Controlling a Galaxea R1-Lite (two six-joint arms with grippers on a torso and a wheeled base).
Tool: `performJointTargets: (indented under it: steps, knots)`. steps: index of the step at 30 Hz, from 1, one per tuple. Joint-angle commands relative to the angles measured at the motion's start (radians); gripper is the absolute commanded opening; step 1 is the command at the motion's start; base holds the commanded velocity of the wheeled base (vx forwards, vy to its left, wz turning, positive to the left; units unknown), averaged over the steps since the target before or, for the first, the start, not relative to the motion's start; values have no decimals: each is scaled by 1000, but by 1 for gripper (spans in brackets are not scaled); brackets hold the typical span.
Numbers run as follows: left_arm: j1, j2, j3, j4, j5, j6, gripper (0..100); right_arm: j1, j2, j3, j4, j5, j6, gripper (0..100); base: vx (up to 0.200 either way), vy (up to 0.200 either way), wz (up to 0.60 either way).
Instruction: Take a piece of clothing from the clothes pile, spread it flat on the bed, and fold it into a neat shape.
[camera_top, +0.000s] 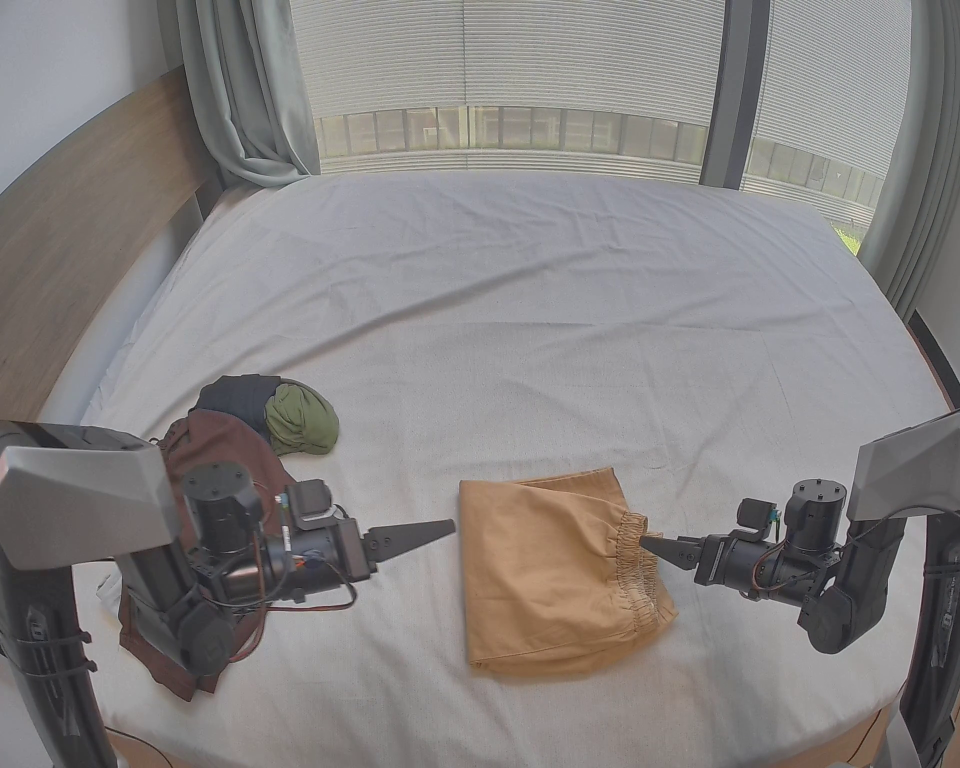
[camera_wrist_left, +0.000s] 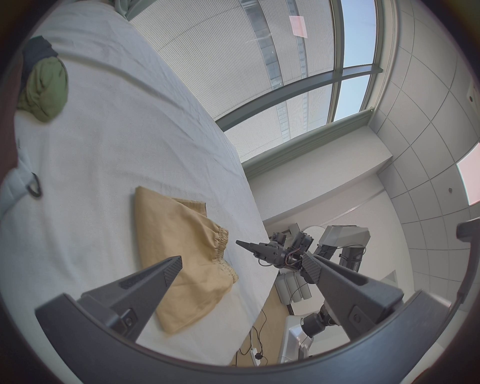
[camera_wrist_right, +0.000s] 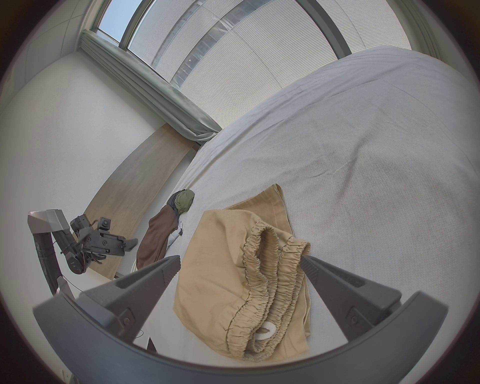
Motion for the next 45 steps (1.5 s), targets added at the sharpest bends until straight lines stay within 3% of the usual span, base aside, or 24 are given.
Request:
performJointTargets:
  steps: [1, 6, 14, 21, 22, 24, 28, 36, 40, 45]
  knots:
    - [126, -144, 100, -1, -25, 8, 100, 25, 1, 13, -1, -20, -3, 100, 0, 0, 0]
    - [177, -178, 131, -1, -65, 28, 100, 45, 4, 16, -1, -34, -12, 100, 0, 0, 0]
    - [208, -184, 166, 6, -53, 184, 100, 45, -6, 33, -1, -40, -14, 100, 0, 0, 0]
    - [274, -113, 206, 4, -45, 485, 100, 44, 9, 36, -1, -40, -17, 100, 0, 0, 0]
    - [274, -113, 206, 4, -45, 485, 100, 44, 9, 36, -1, -40, -17, 100, 0, 0, 0]
    - [301, -44, 223, 2, -31, 658, 100, 39, 20, 36, -1, -42, -43, 100, 0, 0, 0]
    - [321, -9, 267, 1, -37, 792, 100, 32, 30, 39, 1, -42, -66, 100, 0, 0, 0]
    - [307, -13, 267, -1, -43, 805, 100, 25, 75, 40, 1, -45, -75, 100, 0, 0, 0]
    - [301, -7, 266, -1, -43, 805, 100, -10, 115, 42, 1, -43, -141, 100, 0, 0, 0]
    - [301, -7, 269, -1, -45, 805, 100, -10, 139, 43, 1, -43, -155, 100, 0, 0, 0]
